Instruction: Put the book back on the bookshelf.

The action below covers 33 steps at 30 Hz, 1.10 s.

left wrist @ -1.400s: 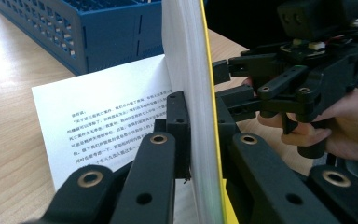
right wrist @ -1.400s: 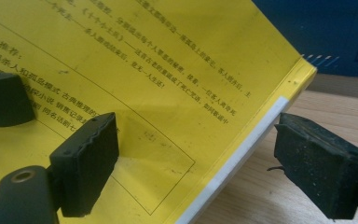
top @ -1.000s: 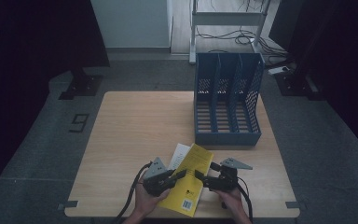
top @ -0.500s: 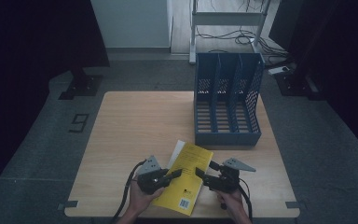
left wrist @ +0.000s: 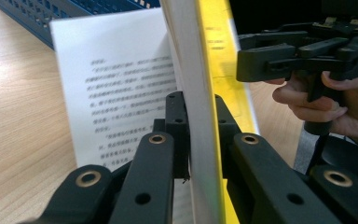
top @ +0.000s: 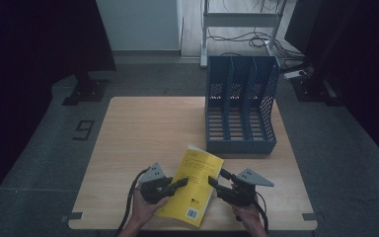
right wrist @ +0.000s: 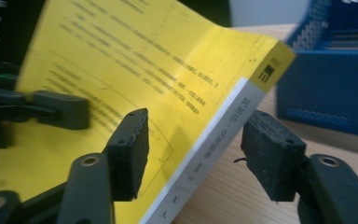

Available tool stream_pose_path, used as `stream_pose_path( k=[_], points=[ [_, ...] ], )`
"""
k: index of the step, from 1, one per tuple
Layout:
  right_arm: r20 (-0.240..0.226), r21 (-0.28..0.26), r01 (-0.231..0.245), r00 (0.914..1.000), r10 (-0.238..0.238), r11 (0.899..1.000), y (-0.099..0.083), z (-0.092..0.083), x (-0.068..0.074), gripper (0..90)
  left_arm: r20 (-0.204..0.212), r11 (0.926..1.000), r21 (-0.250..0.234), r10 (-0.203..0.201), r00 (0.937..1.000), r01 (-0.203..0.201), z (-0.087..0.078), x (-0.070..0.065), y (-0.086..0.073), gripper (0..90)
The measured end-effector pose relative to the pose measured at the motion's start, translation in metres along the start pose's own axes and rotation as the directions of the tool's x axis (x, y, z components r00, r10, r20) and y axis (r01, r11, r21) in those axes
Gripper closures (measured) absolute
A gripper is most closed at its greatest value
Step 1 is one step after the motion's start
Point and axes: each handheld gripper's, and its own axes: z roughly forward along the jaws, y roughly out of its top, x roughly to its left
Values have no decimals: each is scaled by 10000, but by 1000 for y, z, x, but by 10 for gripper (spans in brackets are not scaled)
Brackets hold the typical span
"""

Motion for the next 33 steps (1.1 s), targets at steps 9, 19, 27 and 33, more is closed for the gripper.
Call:
stream_pose_path(
  k=[9,19,27,33],
  points=[
    [-561,-154,773,9954,-781,9969,1,1,13,486,238,9999,-69,-113,9997,114,0,1,-1,823],
    [263,-715,1867,9823,-1853,9798,11,-4,34,643,52,9987,-376,-338,9994,340,-3,6,-1,786],
    [271,-935,2567,9665,-2552,9620,17,-12,43,678,-1,9976,-580,-373,9993,372,-5,5,0,755],
    [895,-977,3835,9224,-3757,9184,21,-21,67,695,118,9971,-719,-241,9996,248,-7,5,1,739]
  ],
)
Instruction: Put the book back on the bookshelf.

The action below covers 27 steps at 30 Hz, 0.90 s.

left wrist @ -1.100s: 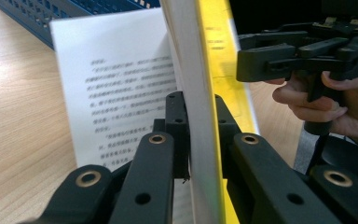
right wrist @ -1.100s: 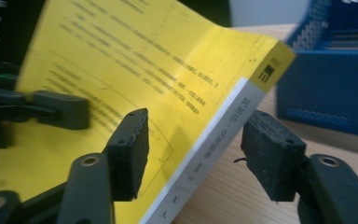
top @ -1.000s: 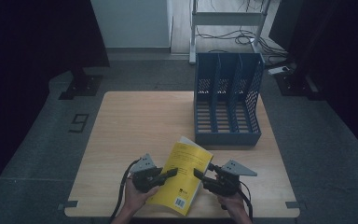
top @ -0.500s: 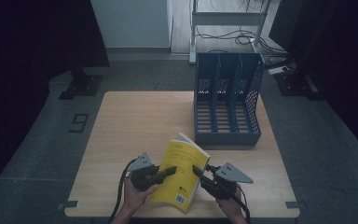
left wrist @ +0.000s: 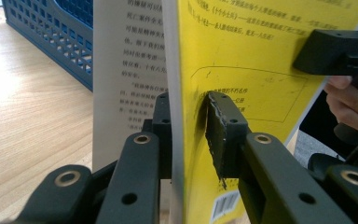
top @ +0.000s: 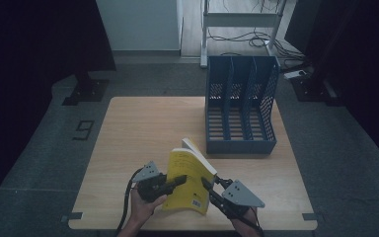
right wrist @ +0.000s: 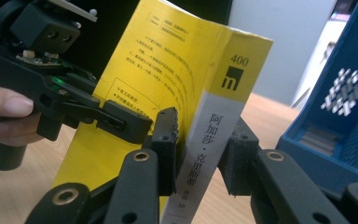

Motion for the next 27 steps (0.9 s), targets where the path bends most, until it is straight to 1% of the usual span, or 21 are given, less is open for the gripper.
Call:
stream_pose_path(
  k=[3,4,5,7,8,10,12,15,18,20,22,25,27],
  points=[
    [-25,45,225,9997,-225,9997,1,0,1,697,-59,10000,56,4,10000,-4,1,1,-1,731],
    [-83,68,146,9999,-146,9999,0,0,0,698,-78,10000,74,12,10000,-11,1,1,-1,731],
    [-170,69,6,9999,-5,10000,0,1,-2,700,-138,10000,94,26,9999,-25,2,1,-1,731],
    [-556,134,-505,9971,512,9986,-3,1,-9,697,-108,9999,129,48,9999,-46,2,1,-2,732],
    [-881,91,-870,9923,874,9962,-4,1,-13,694,-58,9999,131,63,10000,-62,3,2,-2,732],
    [-1363,53,-1372,9812,1367,9905,-5,2,-20,683,4,9998,147,104,9999,-104,3,1,-2,732],
    [-1609,9,-1614,9740,1594,9869,-7,2,-24,667,-17,9998,142,140,9999,-140,4,0,-2,732],
    [-1741,-41,-1630,9717,1598,9866,-8,3,-25,657,-17,9998,157,151,9999,-151,4,0,-2,732],
    [-1954,38,-1779,9649,1752,9840,-10,6,-28,661,1,9997,168,202,9998,-202,4,-1,-3,732],
    [-2113,214,-1845,9598,1848,9826,-13,11,-30,672,13,9996,165,219,9998,-220,4,-2,-3,733],
    [-2157,291,-1905,9573,1922,9813,-17,15,-31,676,-52,9994,195,299,9995,-298,4,-3,-2,738],
    [-2245,407,-1713,9584,1760,9844,-16,19,-30,674,-33,9992,238,319,9995,-319,5,-3,-2,736],
    [-2439,551,-1591,9552,1678,9857,-15,23,-31,658,6,9992,238,310,9995,-310,5,-2,-2,735]
  ],
)
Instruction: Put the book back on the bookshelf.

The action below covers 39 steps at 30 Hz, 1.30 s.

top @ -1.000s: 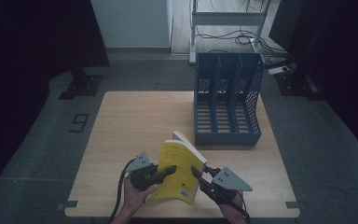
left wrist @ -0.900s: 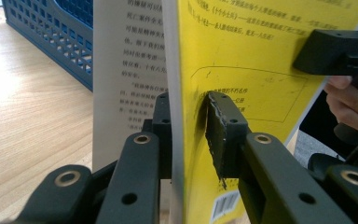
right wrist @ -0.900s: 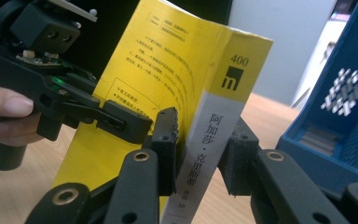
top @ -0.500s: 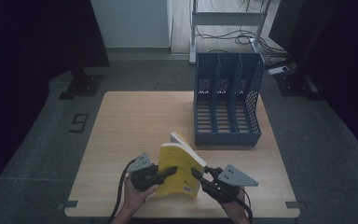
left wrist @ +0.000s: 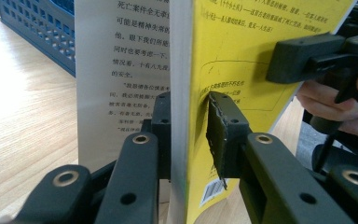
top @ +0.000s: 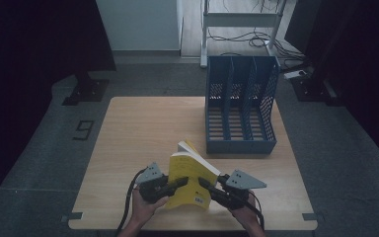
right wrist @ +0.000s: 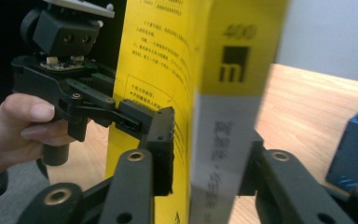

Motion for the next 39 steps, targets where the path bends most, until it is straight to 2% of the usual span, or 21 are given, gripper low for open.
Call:
stream_pose_path(
  k=[3,7,10,16,19,21,23,25,30,33,39],
  points=[
    [-246,420,66,9997,-55,9991,5,5,-3,658,40,10000,51,27,10000,-28,0,0,0,735],
    [-254,786,695,9974,-676,9945,12,11,-4,659,16,9995,273,148,9999,-148,3,0,-2,734],
    [-202,769,910,9958,-897,9929,12,12,-4,679,78,9994,315,119,9999,-122,4,1,-4,726],
    [-58,438,874,9962,-872,9952,8,10,-4,718,15,9995,257,187,9998,-188,4,1,-5,703],
    [93,398,991,9950,-995,9943,8,10,-2,720,-126,9997,169,166,9998,-164,5,2,-5,650],
    [239,357,1013,9945,-1022,9942,8,9,-2,721,-425,10000,-11,42,9991,-42,6,4,-6,578],
    [466,290,749,9960,-762,9968,7,9,-3,729,-761,9998,-124,-189,9969,180,6,7,-7,522],
    [551,262,601,9966,-614,9979,7,8,-3,734,-1011,9998,-127,-184,9947,172,6,8,-7,511],
    [816,351,476,9954,-503,9982,9,6,0,737,-1057,9995,-166,-267,9940,251,6,9,-8,507],
    [870,123,287,9958,-296,9995,11,5,4,735,-934,9987,-219,-488,9944,470,4,11,-8,490],
    [452,212,139,9989,-148,9997,12,5,4,708,-684,9979,-101,-638,9956,633,5,14,-9,509]
  ],
)
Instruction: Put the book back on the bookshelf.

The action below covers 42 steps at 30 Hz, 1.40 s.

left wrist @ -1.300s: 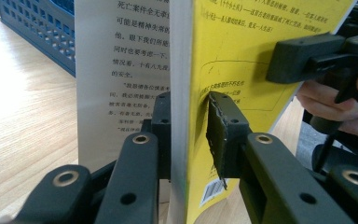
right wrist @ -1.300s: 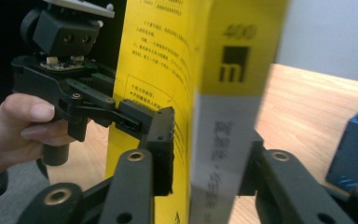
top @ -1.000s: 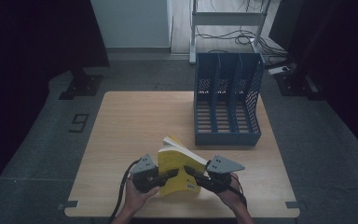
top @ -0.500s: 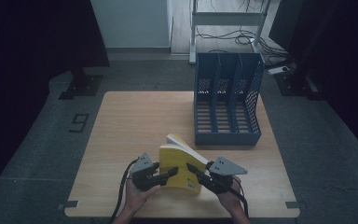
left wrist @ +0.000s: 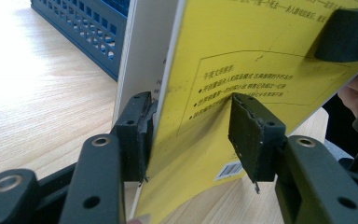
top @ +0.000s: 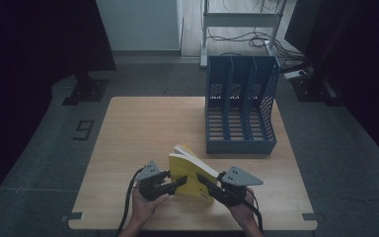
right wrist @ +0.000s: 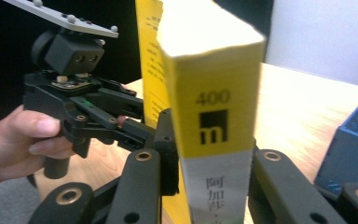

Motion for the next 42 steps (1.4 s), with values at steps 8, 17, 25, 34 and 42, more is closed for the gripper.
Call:
stream_pose_path(
  k=[8,17,25,34,42],
  points=[
    [-457,13,-184,9988,185,9998,2,4,-1,655,-62,9999,46,165,9998,-165,0,-2,1,525],
    [-483,-46,-102,9988,99,9999,2,13,0,618,-77,9997,68,221,9997,-220,0,-3,1,531],
    [77,-190,387,9992,-385,9991,1,13,2,720,-149,9999,36,162,9998,-161,1,-3,1,491],
    [156,-443,450,9989,-444,9980,-1,13,3,741,-413,9997,-72,210,9989,-213,1,-3,1,418],
    [174,-571,275,9995,-266,9980,-2,13,2,742,-550,9999,-112,31,9985,-37,-2,0,2,400]
  ],
)
